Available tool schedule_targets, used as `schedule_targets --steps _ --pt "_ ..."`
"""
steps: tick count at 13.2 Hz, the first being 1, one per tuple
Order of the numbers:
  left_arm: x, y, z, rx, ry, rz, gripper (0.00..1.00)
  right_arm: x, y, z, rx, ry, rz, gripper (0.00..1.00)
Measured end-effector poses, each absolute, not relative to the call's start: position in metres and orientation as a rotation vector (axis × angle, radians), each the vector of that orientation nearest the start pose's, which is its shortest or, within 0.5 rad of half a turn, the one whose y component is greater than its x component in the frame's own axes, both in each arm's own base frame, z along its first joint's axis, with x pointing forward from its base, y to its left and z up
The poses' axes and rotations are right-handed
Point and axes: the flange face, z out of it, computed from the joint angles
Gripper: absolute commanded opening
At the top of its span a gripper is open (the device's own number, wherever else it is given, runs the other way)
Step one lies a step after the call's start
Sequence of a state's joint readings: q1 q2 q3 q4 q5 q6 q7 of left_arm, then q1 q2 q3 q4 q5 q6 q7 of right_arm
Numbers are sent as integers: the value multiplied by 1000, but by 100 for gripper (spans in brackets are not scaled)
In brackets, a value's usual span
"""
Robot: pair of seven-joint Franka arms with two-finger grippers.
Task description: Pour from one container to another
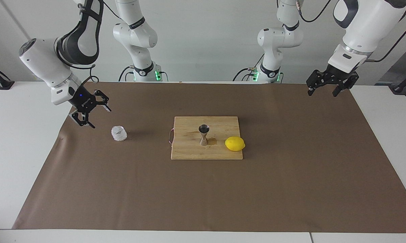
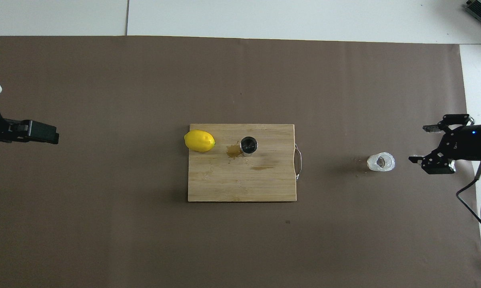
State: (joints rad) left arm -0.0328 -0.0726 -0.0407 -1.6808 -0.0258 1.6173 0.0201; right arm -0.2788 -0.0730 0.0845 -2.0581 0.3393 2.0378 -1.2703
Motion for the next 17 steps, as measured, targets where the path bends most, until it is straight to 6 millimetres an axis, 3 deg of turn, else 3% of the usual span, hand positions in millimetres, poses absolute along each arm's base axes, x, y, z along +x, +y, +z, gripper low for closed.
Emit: schedule_targets --steps 3,5,9,12,14,17 --pt "533 -43 616 -3161 146 -13 100 541 -58 517 -2861 -1039 -244 100" --pt "533 -43 616 -3161 146 -13 100 546 -34 542 -2987 -761 -206 100" --pt "533 -43 616 -3161 146 -13 100 546 21 581 -3107 -204 -151 100" --pt "533 -43 616 -3161 146 -13 100 541 60 611 -3141 0 -101 100" --pt "533 -43 616 -3161 146 -13 100 544 63 620 -3140 57 -77 100" --pt "533 -43 616 -3161 146 -13 100 548 55 616 -3141 84 -52 100"
